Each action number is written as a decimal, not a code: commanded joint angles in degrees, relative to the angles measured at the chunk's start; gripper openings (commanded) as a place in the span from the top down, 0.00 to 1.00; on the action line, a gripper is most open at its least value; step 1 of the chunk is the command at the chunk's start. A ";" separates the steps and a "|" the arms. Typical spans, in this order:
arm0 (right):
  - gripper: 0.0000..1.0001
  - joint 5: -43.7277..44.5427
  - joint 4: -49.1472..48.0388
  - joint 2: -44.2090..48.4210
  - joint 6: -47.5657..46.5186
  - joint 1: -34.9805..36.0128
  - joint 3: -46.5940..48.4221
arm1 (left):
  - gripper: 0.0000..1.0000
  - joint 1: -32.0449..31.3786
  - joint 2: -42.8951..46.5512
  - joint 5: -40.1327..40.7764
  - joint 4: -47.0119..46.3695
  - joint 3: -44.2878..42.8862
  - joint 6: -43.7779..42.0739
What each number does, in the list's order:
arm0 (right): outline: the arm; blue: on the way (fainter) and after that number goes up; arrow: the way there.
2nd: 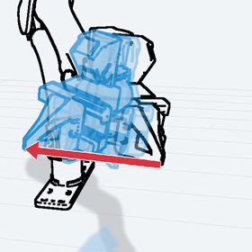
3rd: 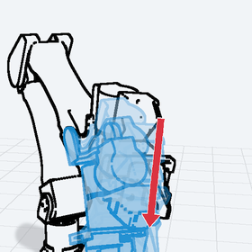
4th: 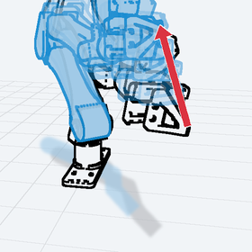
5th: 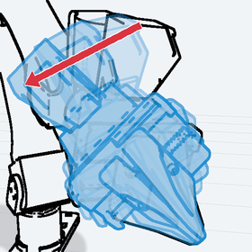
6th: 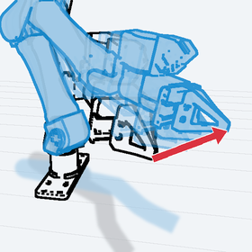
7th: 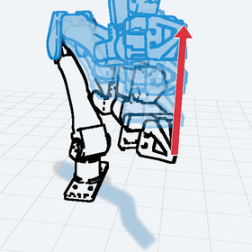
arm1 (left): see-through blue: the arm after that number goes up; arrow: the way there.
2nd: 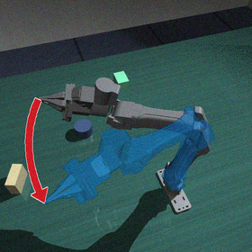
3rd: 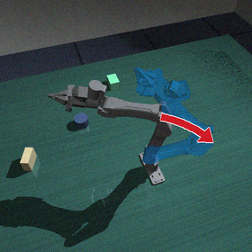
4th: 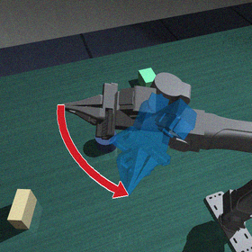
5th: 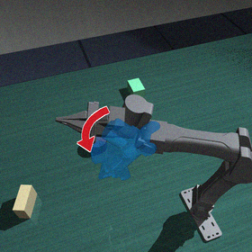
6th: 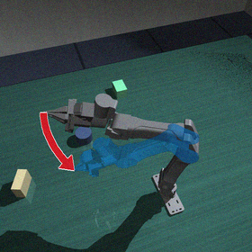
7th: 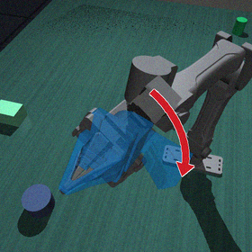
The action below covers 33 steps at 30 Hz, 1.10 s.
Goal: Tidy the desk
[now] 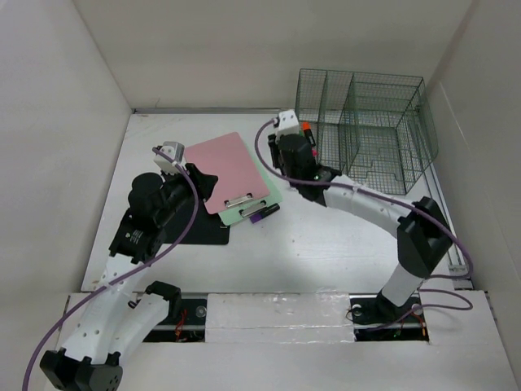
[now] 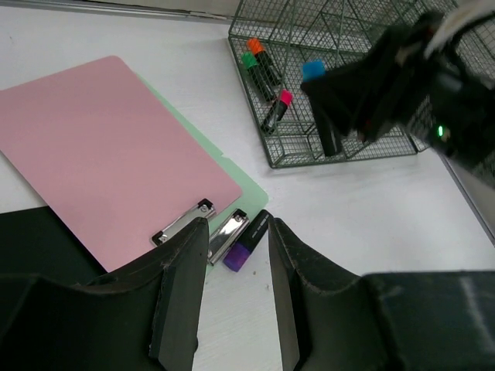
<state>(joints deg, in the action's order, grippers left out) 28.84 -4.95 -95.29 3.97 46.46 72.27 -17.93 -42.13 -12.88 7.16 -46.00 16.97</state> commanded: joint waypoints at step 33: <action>0.81 -5.20 -4.73 -0.95 13.33 -0.32 -10.13 | 0.68 -0.17 0.21 -0.30 -1.53 -2.08 -0.54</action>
<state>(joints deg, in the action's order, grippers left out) 22.04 -11.33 -95.57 11.94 43.81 62.57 -17.93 -42.26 -12.82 7.20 -46.00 16.93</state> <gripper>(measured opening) 0.150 0.323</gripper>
